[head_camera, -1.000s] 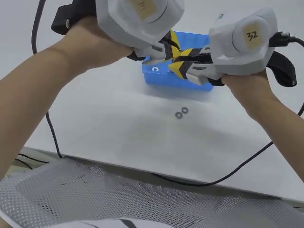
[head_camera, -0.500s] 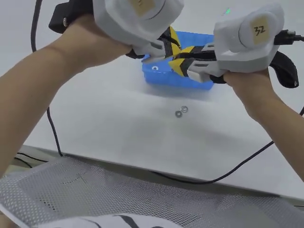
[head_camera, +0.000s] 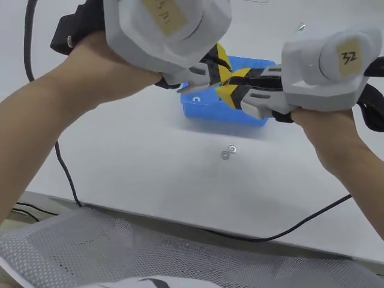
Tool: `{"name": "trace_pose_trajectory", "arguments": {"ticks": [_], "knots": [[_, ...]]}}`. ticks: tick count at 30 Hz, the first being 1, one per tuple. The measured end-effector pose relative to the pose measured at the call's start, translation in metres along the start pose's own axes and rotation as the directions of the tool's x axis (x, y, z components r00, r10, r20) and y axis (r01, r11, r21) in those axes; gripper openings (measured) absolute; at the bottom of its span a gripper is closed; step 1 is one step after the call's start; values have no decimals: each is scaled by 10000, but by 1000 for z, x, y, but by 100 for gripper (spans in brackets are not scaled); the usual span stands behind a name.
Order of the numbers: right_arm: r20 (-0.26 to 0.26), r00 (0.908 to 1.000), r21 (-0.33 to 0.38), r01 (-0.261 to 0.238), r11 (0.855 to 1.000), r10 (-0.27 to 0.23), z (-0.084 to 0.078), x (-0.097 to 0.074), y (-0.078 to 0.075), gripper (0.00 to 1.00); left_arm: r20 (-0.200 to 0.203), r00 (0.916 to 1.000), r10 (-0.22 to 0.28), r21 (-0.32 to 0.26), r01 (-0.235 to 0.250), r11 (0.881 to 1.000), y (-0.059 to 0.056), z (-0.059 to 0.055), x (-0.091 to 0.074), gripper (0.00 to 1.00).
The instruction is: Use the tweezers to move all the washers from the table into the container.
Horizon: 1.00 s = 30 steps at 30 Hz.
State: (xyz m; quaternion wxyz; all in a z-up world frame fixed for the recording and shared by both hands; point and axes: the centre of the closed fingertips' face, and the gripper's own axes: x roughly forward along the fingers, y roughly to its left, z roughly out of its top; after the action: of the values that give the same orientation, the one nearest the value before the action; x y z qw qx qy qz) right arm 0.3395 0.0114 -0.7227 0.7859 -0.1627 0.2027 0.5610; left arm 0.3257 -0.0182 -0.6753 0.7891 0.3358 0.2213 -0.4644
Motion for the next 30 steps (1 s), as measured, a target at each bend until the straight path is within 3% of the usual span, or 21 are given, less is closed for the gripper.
{"name": "trace_pose_trajectory", "arguments": {"ticks": [14, 24, 30], "knots": [[38, 10000, -78, 54, 10000, -53, -1, -18, 18, 6, 82, 9996, -255, 208, 253, 9995, -19, 12, -7, 0], [-464, 9985, 275, -270, 9993, 282, -27, -19, 37, 5, -24, 9948, -1019, -95, 1019, 9948, -45, 5, 2, 0], [-746, 9961, 238, -462, 9987, 478, -39, -16, 45, 5, -32, 9906, -1367, -390, 1364, 9899, -54, -3, 10, 0]]}}
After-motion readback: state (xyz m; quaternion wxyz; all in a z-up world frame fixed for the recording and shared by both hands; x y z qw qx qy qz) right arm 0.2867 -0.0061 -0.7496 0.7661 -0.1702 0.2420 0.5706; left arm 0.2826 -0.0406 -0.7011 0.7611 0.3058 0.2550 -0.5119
